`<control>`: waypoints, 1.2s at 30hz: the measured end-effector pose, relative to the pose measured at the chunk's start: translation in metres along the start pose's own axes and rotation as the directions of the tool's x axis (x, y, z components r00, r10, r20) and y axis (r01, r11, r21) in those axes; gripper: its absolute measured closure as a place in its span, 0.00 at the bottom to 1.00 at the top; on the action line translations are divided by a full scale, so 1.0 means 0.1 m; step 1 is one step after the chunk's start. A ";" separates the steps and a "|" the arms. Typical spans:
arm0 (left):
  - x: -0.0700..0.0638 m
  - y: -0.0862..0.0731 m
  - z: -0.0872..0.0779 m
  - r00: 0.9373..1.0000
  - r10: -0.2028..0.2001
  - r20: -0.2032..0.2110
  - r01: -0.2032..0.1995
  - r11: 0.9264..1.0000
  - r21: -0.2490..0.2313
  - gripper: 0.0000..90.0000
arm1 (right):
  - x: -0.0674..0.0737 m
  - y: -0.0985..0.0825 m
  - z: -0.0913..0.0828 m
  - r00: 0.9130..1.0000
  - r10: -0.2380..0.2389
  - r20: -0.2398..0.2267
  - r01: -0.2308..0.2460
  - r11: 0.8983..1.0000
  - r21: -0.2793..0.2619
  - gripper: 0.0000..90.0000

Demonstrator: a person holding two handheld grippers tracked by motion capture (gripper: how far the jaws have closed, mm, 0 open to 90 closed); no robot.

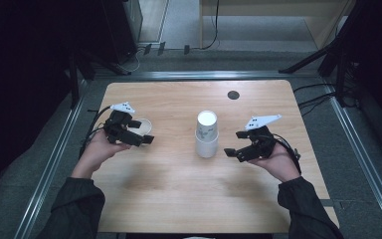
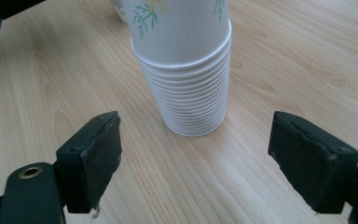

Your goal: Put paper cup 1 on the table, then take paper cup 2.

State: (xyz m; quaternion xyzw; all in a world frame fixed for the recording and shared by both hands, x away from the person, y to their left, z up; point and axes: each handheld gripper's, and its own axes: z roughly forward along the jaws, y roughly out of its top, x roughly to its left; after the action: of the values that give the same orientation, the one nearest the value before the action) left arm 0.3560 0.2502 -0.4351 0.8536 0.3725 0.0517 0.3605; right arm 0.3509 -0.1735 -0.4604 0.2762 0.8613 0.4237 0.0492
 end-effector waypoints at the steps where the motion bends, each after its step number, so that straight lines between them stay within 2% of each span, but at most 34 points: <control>1: -0.02 0.00 0.01 1.000 0.007 0.004 -0.007 1.000 0.003 0.14 | 0.00 0.01 0.01 1.000 -0.004 0.000 0.004 1.000 0.006 0.20; 4: -0.08 -0.01 0.02 1.000 0.021 0.001 -0.021 1.000 0.001 0.14 | 0.02 0.08 0.02 1.000 -0.018 -0.005 0.018 1.000 0.013 0.20; 7: -0.18 -0.01 0.05 0.999 0.036 0.017 -0.036 0.999 -0.005 0.14 | 0.03 0.17 0.01 0.998 -0.056 -0.011 0.057 0.998 0.026 0.23; 8: -0.18 -0.01 0.05 0.999 0.036 0.017 -0.036 0.999 -0.005 0.14 | 0.03 0.17 0.01 0.998 -0.056 -0.011 0.057 0.998 0.026 0.23; 10: -0.22 -0.02 0.09 0.999 0.045 0.017 -0.045 0.999 0.003 0.14 | 0.03 0.21 0.04 0.995 -0.104 -0.006 0.104 0.991 0.085 0.25; 14: -0.24 -0.03 0.14 0.998 0.052 0.026 -0.052 0.999 0.006 0.14 | 0.01 0.26 0.06 0.994 -0.105 -0.017 0.106 0.989 0.105 0.25; 20: -0.34 -0.03 0.22 0.997 0.074 0.037 -0.074 0.997 0.008 0.14 | -0.01 0.41 0.04 0.991 -0.133 -0.028 0.136 0.983 0.126 0.25; 22: -0.36 -0.04 0.25 0.995 0.091 0.041 -0.092 0.996 0.016 0.14 | -0.02 0.50 0.03 0.987 -0.159 -0.030 0.161 0.976 0.144 0.25; 25: -0.36 -0.04 0.26 0.995 0.089 0.047 -0.090 0.996 0.020 0.14 | -0.01 0.58 0.02 0.982 -0.186 -0.030 0.188 0.970 0.156 0.25; 27: -0.37 -0.05 0.28 0.995 0.086 0.054 -0.087 0.996 0.015 0.14 | 0.00 0.66 0.04 0.977 -0.208 -0.045 0.212 0.961 0.179 0.24; 28: -0.37 -0.05 0.28 0.995 0.086 0.054 -0.087 0.996 0.015 0.14 | 0.00 0.66 0.04 0.977 -0.208 -0.045 0.212 0.961 0.179 0.24; 30: -0.38 -0.05 0.30 0.994 0.087 0.059 -0.088 0.996 0.015 0.14 | 0.02 0.76 0.07 0.972 -0.227 -0.061 0.235 0.949 0.211 0.24; 33: -0.41 -0.05 0.33 0.993 0.099 0.061 -0.100 0.995 0.021 0.14 | 0.01 0.84 0.11 0.971 -0.228 -0.076 0.240 0.944 0.226 0.24; 36: -0.41 -0.05 0.34 0.994 0.092 0.066 -0.094 0.995 0.020 0.14 | 0.01 0.89 0.14 0.970 -0.228 -0.084 0.241 0.945 0.223 0.24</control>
State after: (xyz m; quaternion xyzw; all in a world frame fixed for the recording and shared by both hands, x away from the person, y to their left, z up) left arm 0.3363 0.2052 -0.4560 0.8753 0.3210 0.0362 0.3599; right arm 0.3934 -0.1196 -0.4013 0.1633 0.9325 0.3194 0.0420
